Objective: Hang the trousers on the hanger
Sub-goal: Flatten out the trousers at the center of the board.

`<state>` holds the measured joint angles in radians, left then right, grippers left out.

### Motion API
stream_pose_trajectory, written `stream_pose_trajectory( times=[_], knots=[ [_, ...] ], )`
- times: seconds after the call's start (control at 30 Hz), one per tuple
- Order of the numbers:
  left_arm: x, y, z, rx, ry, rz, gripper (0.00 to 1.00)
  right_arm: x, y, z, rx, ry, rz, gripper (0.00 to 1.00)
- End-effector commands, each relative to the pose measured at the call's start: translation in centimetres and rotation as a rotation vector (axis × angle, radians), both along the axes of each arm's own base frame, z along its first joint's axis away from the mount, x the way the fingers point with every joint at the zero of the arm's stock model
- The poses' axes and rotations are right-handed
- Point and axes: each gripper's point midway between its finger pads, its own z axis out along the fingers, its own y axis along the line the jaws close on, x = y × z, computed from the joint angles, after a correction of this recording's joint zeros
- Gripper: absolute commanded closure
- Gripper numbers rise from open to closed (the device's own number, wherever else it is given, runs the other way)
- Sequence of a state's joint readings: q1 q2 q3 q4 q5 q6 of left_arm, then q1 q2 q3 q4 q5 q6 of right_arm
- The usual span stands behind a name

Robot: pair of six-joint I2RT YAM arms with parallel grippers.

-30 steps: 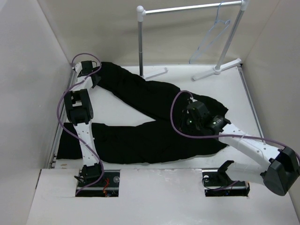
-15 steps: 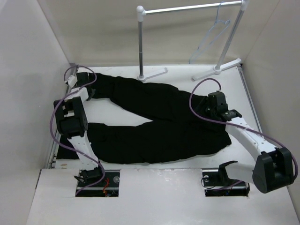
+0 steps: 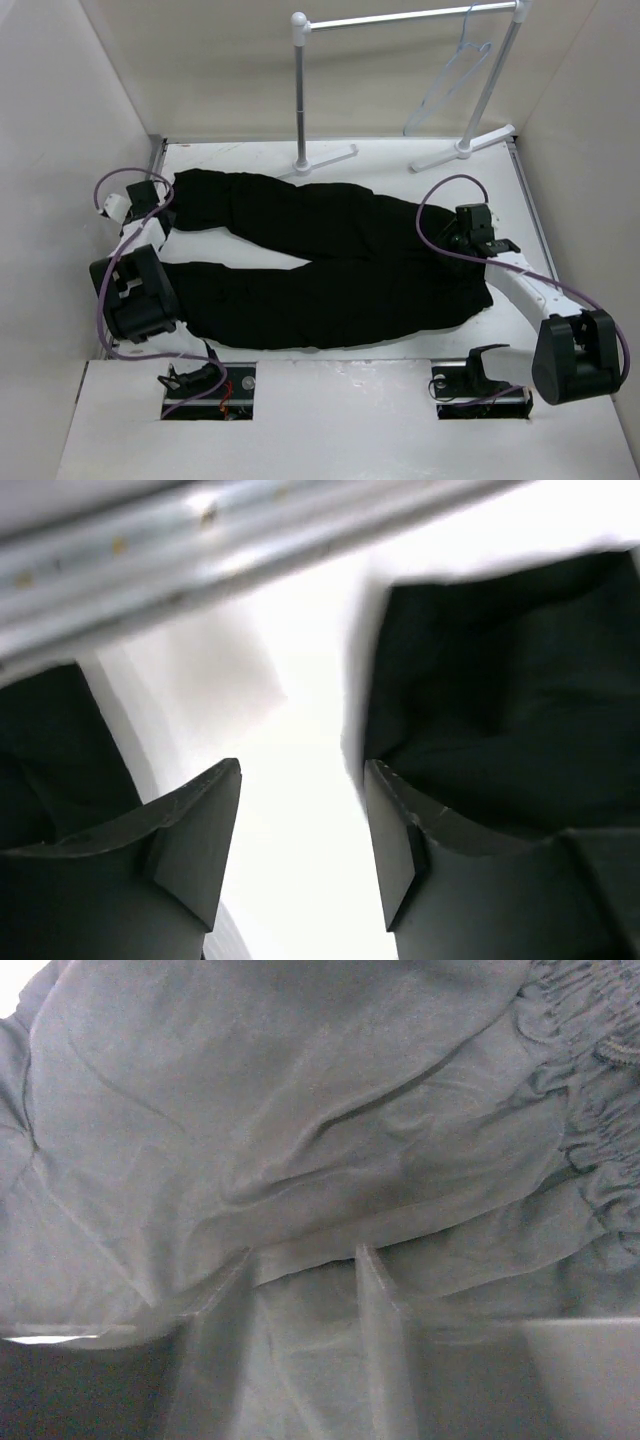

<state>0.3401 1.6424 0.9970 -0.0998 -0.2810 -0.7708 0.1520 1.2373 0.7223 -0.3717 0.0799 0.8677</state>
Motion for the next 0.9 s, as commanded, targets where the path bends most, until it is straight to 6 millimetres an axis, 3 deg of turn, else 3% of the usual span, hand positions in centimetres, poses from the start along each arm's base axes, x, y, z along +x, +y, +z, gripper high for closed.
stream_pose_trajectory(
  times=[0.0, 0.1, 0.2, 0.37, 0.53, 0.63, 0.73, 0.87],
  knots=[
    [1.5, 0.6, 5.5, 0.051, -0.153, -0.009, 0.52, 1.4, 0.4, 1.3, 0.006, -0.079, 0.000, 0.62],
    [3.2, 0.4, 5.1, 0.030, -0.145, -0.040, 0.54, 1.5, 1.7, 1.1, 0.012, -0.074, 0.046, 0.79],
    [6.2, -0.4, 3.8, 0.011, -0.103, -0.142, 0.53, 1.4, 2.9, 1.0, 0.016, -0.071, 0.090, 0.83],
    [8.1, -0.6, 0.9, -0.010, 0.004, -0.204, 0.53, 1.0, 6.3, 1.7, 0.031, -0.100, 0.213, 0.70],
    [9.6, -1.8, 0.8, -0.008, -0.013, -0.261, 0.52, 0.2, 9.3, 1.4, 0.039, -0.096, 0.301, 0.58],
    [10.0, -2.4, -0.5, -0.020, 0.011, -0.280, 0.53, -0.1, 10.7, 0.9, 0.054, -0.087, 0.335, 0.55],
    [10.0, -2.3, -1.6, -0.026, 0.036, -0.275, 0.65, -0.4, 11.3, 0.7, 0.061, -0.080, 0.351, 0.54],
    [9.6, -1.6, -0.8, 0.001, 0.033, -0.240, 0.87, -0.5, 11.3, 0.5, 0.056, -0.075, 0.351, 0.51]
  ],
)
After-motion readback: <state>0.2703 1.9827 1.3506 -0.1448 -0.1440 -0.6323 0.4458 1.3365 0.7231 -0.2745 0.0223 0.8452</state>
